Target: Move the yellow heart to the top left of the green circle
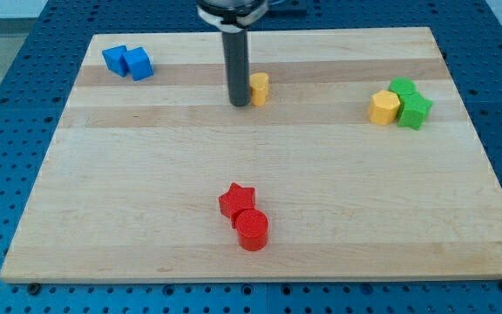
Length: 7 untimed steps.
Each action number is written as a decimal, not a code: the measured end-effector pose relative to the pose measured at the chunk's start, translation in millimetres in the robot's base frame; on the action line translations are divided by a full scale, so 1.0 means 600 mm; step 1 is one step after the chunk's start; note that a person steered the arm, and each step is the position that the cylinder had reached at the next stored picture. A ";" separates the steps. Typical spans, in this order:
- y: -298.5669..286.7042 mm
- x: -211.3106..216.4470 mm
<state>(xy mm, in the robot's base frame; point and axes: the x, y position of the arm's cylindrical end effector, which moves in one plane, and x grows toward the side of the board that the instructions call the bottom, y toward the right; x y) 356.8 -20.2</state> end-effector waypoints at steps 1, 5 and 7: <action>0.053 0.000; 0.035 -0.067; 0.088 -0.045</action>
<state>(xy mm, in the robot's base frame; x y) 330.0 32.4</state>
